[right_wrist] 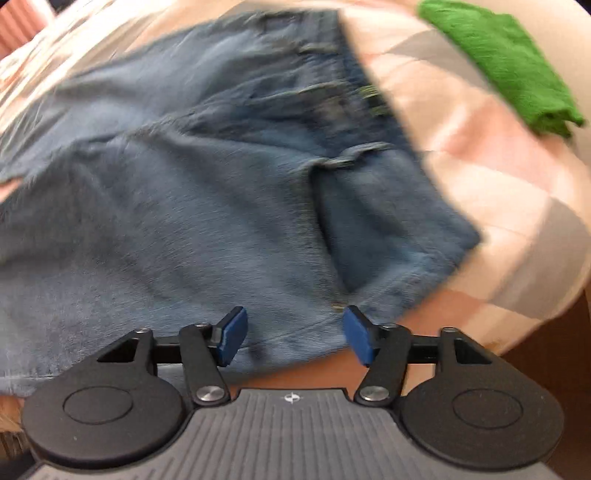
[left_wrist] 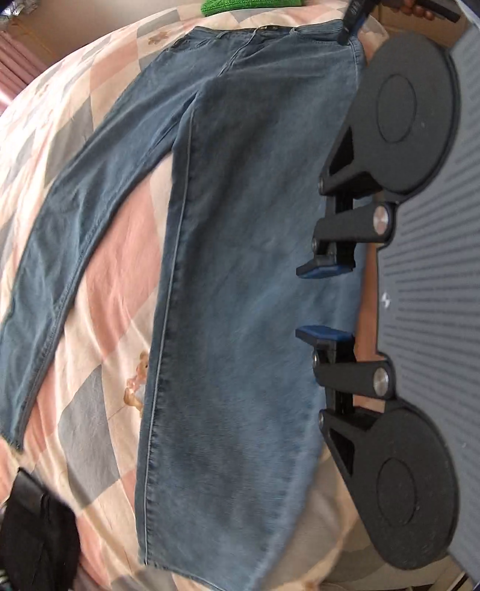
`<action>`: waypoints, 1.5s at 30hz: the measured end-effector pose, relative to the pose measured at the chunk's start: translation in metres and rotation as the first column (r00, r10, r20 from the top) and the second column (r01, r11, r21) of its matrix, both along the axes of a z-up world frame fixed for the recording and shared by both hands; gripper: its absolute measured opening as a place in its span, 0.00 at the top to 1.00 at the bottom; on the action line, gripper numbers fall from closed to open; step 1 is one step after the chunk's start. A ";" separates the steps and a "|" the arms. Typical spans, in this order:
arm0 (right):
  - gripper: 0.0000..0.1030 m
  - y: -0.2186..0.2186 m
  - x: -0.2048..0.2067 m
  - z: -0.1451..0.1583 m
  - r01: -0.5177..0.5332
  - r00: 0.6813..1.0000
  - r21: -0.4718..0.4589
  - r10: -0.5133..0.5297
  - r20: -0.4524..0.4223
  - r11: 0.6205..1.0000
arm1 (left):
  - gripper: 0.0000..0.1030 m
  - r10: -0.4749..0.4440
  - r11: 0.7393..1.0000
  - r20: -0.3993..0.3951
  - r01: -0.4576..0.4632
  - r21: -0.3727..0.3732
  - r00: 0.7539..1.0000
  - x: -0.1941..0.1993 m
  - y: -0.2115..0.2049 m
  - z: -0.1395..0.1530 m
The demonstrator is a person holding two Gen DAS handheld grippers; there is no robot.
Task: Fold clothes
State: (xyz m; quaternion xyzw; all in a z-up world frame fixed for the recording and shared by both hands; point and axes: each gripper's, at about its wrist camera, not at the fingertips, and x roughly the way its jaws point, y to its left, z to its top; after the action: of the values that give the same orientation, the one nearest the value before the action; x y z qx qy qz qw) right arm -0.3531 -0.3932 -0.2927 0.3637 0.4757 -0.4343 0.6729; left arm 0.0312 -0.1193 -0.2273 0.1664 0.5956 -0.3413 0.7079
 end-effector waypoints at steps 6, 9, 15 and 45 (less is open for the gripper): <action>0.28 -0.017 -0.012 -0.007 -0.117 0.993 0.038 0.118 -0.021 0.992 | 0.72 -0.011 0.999 0.067 0.009 0.042 0.998 -0.057 -0.004 0.018; 0.28 -0.018 -0.010 0.007 -0.120 0.992 0.057 0.118 0.036 0.991 | 0.67 -0.051 0.998 0.130 0.044 0.053 0.990 -0.083 -0.006 0.034; 0.19 -0.010 0.006 0.051 -0.171 0.977 0.049 0.163 0.139 0.984 | 0.56 -0.088 0.996 0.185 0.087 0.013 0.979 -0.111 -0.010 0.069; 0.10 0.047 0.020 0.121 -0.306 0.936 0.044 0.292 0.195 0.951 | 0.40 -0.053 0.998 0.267 0.043 0.044 0.962 -0.122 0.020 0.104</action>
State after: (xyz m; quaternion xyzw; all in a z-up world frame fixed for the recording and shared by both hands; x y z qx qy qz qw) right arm -0.3328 -0.3465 -0.1720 0.3509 0.4761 -0.2733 0.7586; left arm -0.0911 -0.0991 -0.1232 0.2390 0.4963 -0.3215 0.7702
